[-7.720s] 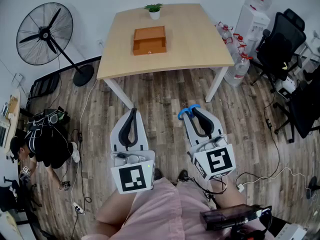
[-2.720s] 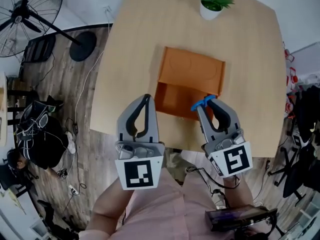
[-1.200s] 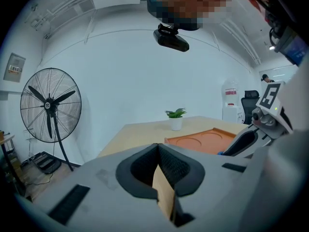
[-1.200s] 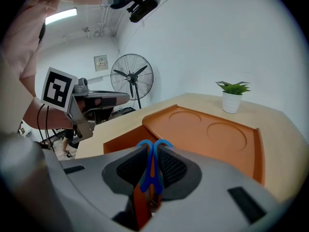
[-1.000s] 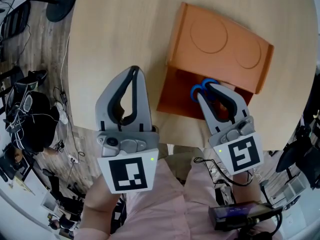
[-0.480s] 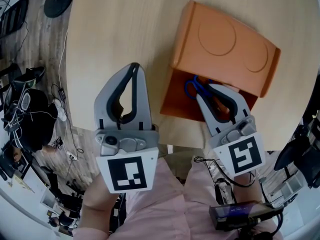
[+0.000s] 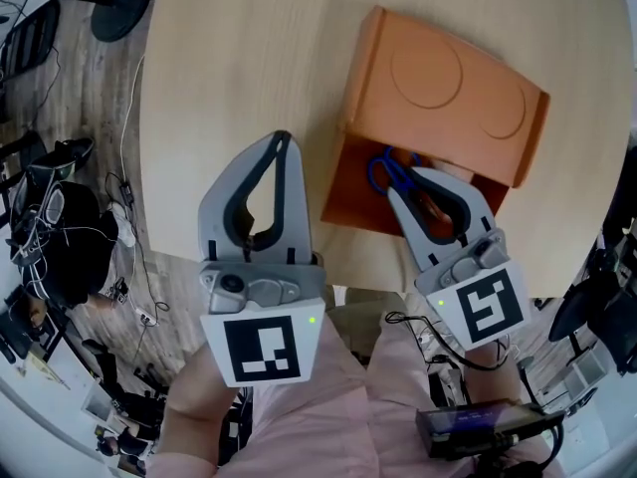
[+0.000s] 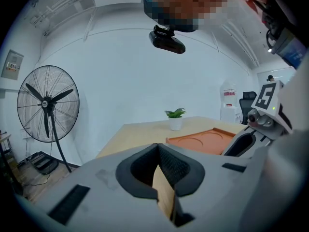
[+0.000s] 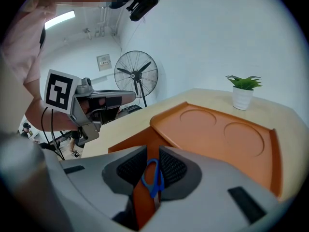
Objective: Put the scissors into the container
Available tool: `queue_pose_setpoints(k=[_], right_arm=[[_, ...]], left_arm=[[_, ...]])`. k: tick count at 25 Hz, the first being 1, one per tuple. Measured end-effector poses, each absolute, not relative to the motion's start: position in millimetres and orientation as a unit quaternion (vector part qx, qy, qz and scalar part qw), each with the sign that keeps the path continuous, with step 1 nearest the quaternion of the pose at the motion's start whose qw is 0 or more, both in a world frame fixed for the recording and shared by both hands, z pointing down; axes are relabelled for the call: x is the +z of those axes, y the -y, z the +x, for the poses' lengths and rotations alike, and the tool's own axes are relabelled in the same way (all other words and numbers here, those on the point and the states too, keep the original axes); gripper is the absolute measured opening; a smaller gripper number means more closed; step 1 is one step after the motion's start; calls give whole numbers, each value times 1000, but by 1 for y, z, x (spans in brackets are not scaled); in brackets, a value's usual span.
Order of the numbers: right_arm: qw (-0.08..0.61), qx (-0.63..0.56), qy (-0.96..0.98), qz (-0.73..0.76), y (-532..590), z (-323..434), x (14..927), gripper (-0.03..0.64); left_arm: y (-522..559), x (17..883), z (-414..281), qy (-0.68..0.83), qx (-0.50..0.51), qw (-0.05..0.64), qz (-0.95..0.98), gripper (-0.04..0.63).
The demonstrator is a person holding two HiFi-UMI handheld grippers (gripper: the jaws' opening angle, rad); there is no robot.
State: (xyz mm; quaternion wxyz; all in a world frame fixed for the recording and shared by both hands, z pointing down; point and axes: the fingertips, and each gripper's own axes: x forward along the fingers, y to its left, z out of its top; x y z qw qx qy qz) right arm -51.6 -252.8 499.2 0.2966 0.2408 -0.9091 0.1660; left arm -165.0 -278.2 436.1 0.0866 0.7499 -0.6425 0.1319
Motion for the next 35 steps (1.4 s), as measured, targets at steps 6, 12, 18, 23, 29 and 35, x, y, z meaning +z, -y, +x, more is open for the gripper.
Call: queue_pose_setpoints(k=[6,12,18,23,29,35], right_arm=[[267,155,916,258,253,-48,480,78],[224,127,922,290,252,-38,441,75],[151,86,925,337,249,-33,378,55],[86,47,913,395,247,-16,307,2],[53,-6,891,451,237,9,248,2],[40,-42,872,486,229,32,212,2]], left_arm=[[272,417,-157,641,120,67,755,5],[258,387,-133,632,107,47,766,5],[245,332,-117,627,80,10,775,5],[238,275,-109,620,42,-20,783,5],[222,224,-103,623,14,-35,782,5],[213,193,-94,621,-10,-51,782,5]])
